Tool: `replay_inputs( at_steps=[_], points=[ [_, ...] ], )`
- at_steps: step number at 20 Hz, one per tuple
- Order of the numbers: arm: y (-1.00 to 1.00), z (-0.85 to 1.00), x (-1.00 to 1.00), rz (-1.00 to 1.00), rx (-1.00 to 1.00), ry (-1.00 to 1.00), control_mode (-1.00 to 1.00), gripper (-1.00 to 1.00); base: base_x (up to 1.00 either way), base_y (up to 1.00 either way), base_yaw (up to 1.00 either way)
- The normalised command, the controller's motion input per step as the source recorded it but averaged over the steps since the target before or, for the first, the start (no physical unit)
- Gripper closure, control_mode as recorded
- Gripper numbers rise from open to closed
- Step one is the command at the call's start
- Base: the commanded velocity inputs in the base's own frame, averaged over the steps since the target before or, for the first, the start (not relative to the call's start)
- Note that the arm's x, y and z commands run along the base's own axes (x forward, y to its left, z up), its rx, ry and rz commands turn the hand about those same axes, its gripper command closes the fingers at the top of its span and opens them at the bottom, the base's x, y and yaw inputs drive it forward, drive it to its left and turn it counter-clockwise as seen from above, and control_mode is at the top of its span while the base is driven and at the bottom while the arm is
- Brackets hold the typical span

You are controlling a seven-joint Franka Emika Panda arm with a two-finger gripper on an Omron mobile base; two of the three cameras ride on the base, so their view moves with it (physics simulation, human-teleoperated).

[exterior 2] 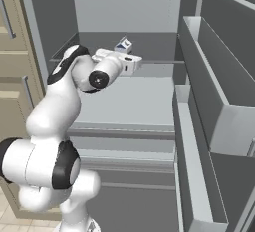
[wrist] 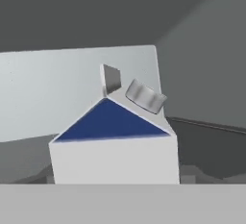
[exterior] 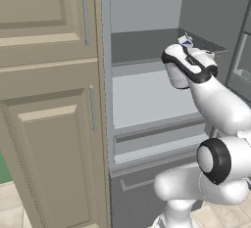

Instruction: Take a sugar cube from the saucer and place it inside the coffee. Then, grab milk from the fridge and place it next to the coffee on the counter to sweeten the coffee.

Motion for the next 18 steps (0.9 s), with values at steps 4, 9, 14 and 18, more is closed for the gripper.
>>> replay_inputs(
  at_steps=[4,9,14,18],
  points=[
    [0.0,0.97,-0.42,0.0,0.02,0.57,-1.0,1.0,0.0,0.0,0.0],
    [0.1,1.0,-0.01,0.04,0.03,0.63,-1.0,1.0,0.0,0.0,0.0],
    [0.26,0.97,-0.03,0.08,0.0,0.66,-1.0,1.0,0.0,0.0,0.0],
    [0.13,0.12,-0.81,0.14,0.07,0.27,-1.0,1.0,0.0,0.0,0.0]
  ],
)
